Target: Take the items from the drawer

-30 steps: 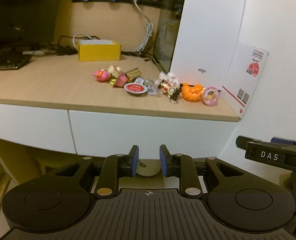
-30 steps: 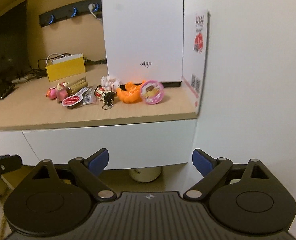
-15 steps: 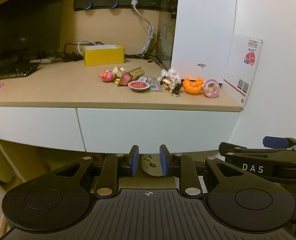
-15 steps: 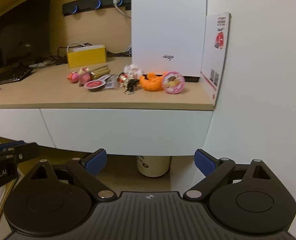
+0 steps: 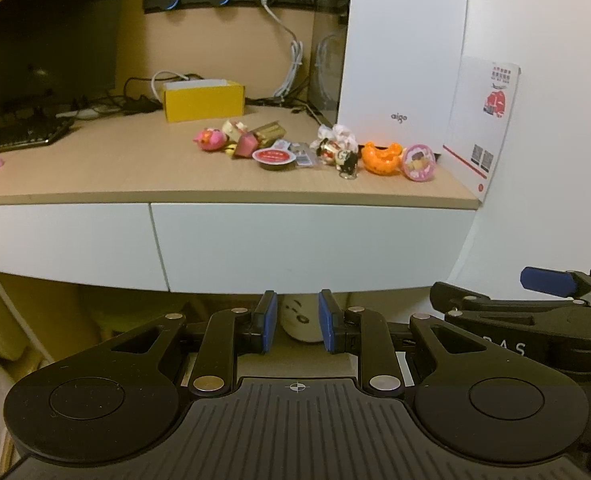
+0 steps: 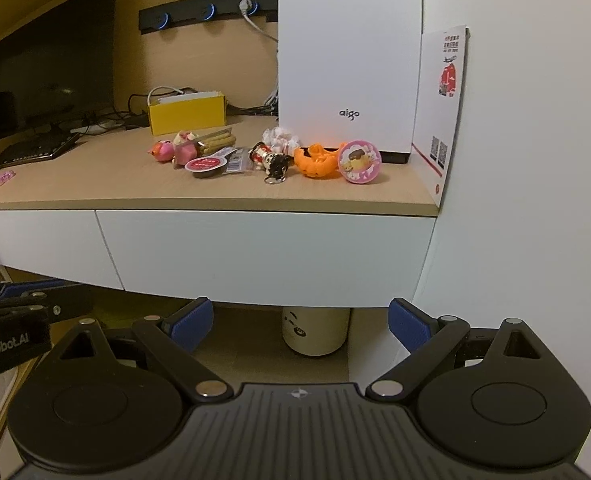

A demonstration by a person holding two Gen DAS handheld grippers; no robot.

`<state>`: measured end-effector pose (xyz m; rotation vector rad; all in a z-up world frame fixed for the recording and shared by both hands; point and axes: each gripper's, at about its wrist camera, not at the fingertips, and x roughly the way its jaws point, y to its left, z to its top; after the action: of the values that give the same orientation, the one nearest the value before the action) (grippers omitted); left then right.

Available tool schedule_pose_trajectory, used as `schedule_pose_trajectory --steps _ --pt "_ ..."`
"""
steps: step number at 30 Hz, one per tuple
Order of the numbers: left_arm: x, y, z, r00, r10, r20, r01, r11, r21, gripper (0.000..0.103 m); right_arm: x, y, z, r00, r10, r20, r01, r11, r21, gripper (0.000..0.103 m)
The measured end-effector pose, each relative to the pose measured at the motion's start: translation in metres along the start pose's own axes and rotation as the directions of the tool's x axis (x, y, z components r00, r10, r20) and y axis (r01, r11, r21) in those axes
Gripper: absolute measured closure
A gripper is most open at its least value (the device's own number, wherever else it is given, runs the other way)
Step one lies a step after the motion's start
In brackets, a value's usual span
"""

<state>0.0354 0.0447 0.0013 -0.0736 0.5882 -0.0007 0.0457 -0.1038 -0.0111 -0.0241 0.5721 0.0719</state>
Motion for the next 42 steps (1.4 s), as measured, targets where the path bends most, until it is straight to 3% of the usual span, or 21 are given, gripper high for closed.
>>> schedule_pose_trajectory --steps 42 --pt "0.008 -0.005 -0.002 0.999 -0.027 -0.017 0.027 1.0 -0.012 0.078 0.003 0.0 -0.003 1.0 0.0 -0.01 0.0 1.0 0.007 0.008"
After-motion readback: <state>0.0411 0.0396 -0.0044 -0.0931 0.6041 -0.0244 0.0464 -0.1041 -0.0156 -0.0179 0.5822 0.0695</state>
